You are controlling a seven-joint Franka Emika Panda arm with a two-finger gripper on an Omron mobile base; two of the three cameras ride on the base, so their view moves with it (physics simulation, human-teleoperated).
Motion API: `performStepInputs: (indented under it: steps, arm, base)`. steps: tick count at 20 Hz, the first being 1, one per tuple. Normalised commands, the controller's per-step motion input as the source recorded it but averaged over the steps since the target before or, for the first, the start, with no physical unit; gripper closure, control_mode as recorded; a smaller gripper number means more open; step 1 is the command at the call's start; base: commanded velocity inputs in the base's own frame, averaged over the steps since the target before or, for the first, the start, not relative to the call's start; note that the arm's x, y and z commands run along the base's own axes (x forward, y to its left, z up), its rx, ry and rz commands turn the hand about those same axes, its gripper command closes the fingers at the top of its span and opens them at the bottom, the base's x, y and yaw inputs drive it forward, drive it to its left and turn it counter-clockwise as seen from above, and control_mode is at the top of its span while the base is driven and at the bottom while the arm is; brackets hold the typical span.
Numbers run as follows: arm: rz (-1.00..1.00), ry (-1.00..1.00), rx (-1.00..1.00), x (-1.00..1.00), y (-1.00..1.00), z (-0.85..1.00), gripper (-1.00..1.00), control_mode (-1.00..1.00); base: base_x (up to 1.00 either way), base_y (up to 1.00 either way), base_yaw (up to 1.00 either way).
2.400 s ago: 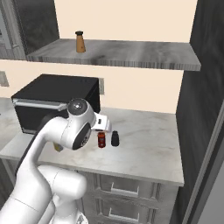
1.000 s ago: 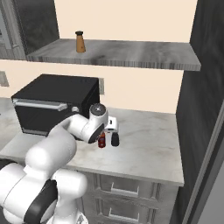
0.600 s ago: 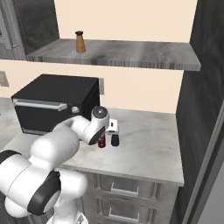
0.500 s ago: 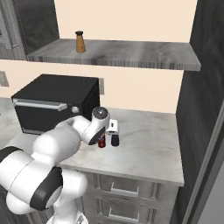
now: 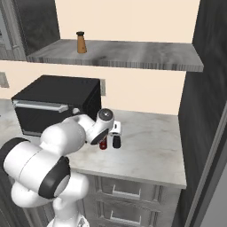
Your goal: There are various items on the counter. Only move the condiments/shakers into the cabinet.
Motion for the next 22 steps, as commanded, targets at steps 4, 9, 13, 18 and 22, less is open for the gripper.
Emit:
performStepInputs:
  steps: [4, 9, 13, 18, 22]
  arm:
    - [0.01, 0.0, 0.0, 0.11, 0.0, -0.15, 1.0, -1.0]
    - [0.0, 0.0, 0.0, 0.0, 0.0, -0.03, 1.0, -1.0]
    - [0.0, -0.07, 0.01, -0.1, 0.0, 0.07, 1.0, -1.0]
    - [0.0, -0.14, 0.06, -0.47, 0.02, 0.79, 1.0, -1.0]
    - [0.0, -0.03, 0.02, -0.66, 0.2, 1.0, 1.0, -1.0]
  base:
    - [0.0, 0.0, 0.0]
    - [0.0, 0.0, 0.0]
    - [0.0, 0.0, 0.0]
    - [0.0, 0.0, 0.0]
    - [0.0, 0.0, 0.0]
